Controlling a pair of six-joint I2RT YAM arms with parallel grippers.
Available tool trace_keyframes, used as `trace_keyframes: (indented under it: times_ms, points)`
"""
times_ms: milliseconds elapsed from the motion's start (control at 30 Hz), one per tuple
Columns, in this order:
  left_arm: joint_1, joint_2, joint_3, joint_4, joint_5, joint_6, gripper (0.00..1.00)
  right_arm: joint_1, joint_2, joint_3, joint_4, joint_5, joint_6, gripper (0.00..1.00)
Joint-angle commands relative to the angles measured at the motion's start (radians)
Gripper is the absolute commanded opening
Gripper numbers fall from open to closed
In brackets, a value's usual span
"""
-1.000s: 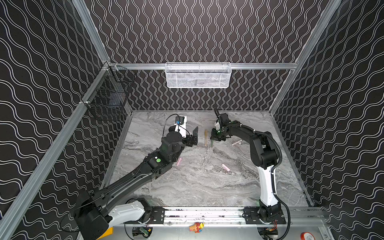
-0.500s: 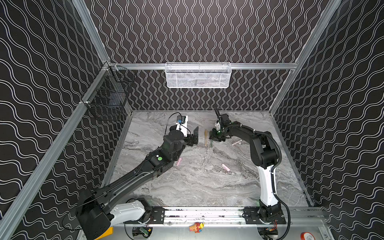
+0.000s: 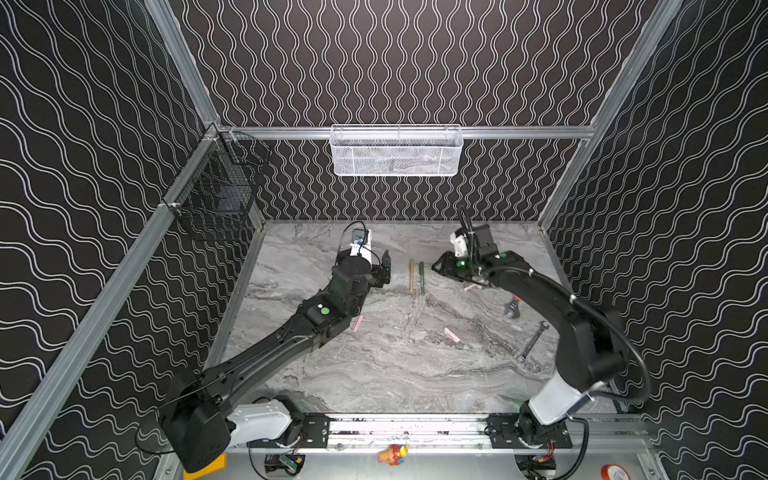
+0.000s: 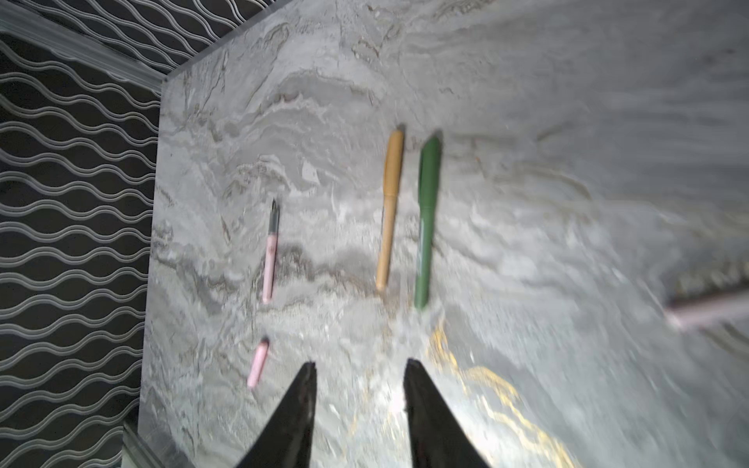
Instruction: Insert the pens into the pen caps
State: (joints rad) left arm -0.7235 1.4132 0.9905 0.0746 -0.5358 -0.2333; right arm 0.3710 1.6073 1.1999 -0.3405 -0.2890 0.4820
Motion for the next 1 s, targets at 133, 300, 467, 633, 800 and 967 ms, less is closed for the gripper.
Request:
trace_keyframes:
  times_ms: [133, 300, 467, 633, 800, 967]
  points:
    - [0.130, 0.178, 0.134, -0.225, 0.098, -0.106, 0.84, 0.001, -0.229, -0.249, 0.098, 0.106, -0.039, 0.39]
    - [0.220, 0.334, 0.201, -0.313, 0.261, -0.115, 0.81, 0.000, -0.253, -0.280, 0.073, 0.143, -0.034, 0.41]
    - [0.263, 0.493, 0.331, -0.450, 0.360, -0.113, 0.68, 0.000, -0.263, -0.289, 0.051, 0.180, -0.033, 0.43]
    - [0.266, 0.618, 0.408, -0.527, 0.365, -0.069, 0.56, 0.000, -0.326, -0.358, 0.099, 0.178, -0.014, 0.43]
    - [0.265, 0.679, 0.415, -0.566, 0.287, -0.061, 0.56, 0.000, -0.369, -0.387, 0.091, 0.151, -0.021, 0.44]
    - [0.268, 0.746, 0.463, -0.618, 0.307, -0.032, 0.57, 0.001, -0.422, -0.409, 0.068, 0.148, -0.060, 0.44]
